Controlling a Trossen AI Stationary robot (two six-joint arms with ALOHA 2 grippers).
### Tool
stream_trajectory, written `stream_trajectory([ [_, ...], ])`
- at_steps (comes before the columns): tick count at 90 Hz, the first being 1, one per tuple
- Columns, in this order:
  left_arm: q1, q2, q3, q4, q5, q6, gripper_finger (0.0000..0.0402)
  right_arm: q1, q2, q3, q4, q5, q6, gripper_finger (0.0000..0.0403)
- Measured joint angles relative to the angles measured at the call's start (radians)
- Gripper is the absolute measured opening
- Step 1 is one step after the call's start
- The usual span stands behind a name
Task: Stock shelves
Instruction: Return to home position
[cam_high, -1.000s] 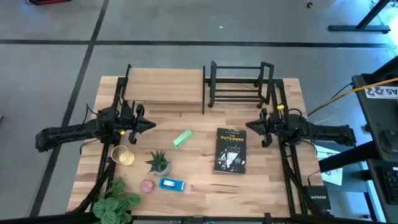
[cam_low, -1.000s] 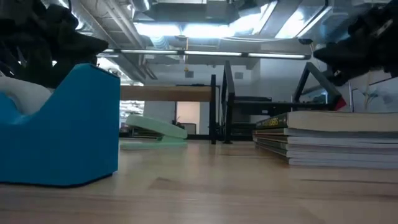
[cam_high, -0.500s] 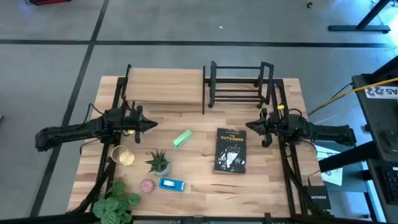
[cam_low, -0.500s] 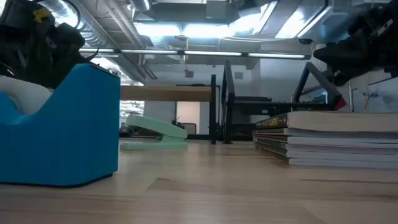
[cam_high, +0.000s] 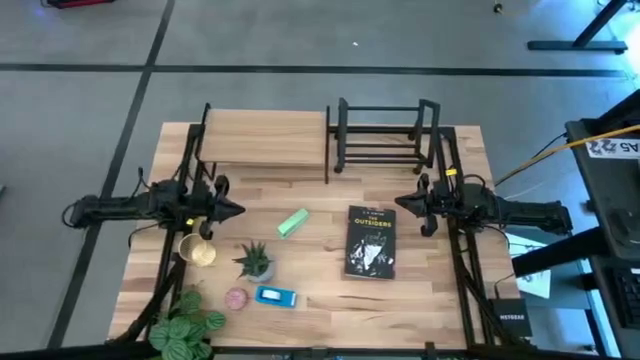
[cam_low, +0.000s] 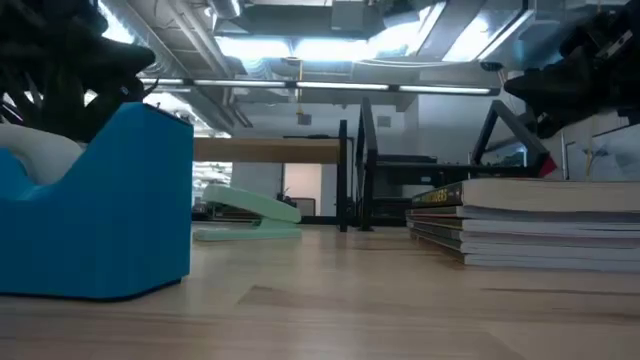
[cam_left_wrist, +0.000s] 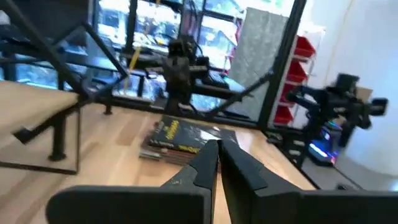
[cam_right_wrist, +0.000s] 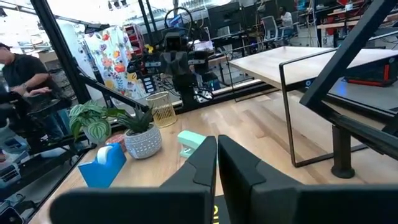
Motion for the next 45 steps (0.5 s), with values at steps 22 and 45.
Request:
stream_trajectory([
  [22, -0.045, -0.002, 0.0, -0.055, -0.039, 0.35, 0.0001, 0.0, 0.0, 0.0, 0.001, 0.0, 0.0, 0.0001],
  [45, -0.014, 0.0, 0.0, -0.067, -0.095, 0.296, 0.0001, 0.0, 0.0, 0.0, 0.0, 0.0, 0.0, 0.0001],
])
